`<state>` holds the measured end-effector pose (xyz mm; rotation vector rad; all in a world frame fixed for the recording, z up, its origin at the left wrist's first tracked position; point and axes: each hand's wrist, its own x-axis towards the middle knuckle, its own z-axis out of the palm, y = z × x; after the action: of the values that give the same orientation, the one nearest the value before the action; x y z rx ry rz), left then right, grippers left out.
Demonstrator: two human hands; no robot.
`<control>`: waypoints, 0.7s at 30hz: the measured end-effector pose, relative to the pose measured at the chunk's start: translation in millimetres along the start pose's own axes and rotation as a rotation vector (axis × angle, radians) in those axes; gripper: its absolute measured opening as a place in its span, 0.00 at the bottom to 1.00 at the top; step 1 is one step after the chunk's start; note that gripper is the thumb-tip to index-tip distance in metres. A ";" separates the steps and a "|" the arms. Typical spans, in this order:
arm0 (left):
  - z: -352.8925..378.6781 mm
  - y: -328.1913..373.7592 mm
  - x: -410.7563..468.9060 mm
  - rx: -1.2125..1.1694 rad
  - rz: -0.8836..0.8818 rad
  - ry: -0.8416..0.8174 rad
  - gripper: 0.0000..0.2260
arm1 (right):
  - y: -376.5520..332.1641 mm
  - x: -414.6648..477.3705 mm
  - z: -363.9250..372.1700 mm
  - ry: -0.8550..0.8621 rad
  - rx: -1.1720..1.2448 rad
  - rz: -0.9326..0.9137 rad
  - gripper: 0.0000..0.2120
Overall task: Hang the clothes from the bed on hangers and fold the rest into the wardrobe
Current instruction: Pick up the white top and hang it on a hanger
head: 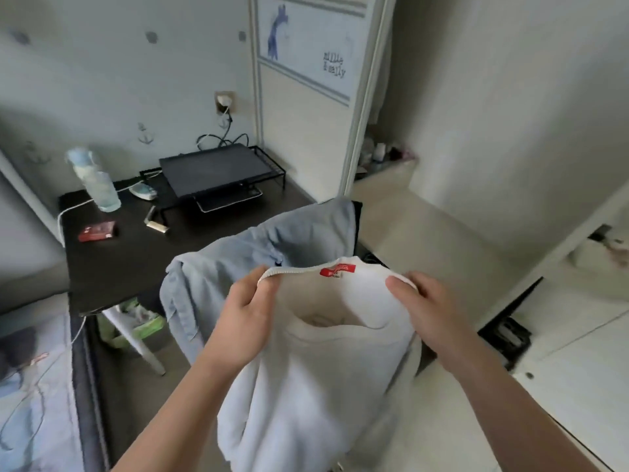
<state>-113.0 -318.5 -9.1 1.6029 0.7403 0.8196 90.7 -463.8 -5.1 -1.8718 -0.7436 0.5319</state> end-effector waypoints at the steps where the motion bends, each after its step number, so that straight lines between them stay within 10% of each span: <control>1: 18.1 5.9 17.6 -0.007 0.009 -0.019 0.20 | 2.7 17.7 -13.3 0.015 -0.027 -0.036 0.20; 21: 238.9 235.0 364.1 -0.015 0.615 -0.343 0.15 | -189.5 322.1 -234.7 0.386 -0.227 -0.620 0.04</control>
<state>297.2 -190.5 236.3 1.9216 -0.0174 0.9368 425.1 -333.1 251.4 -1.7446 -1.0849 -0.3096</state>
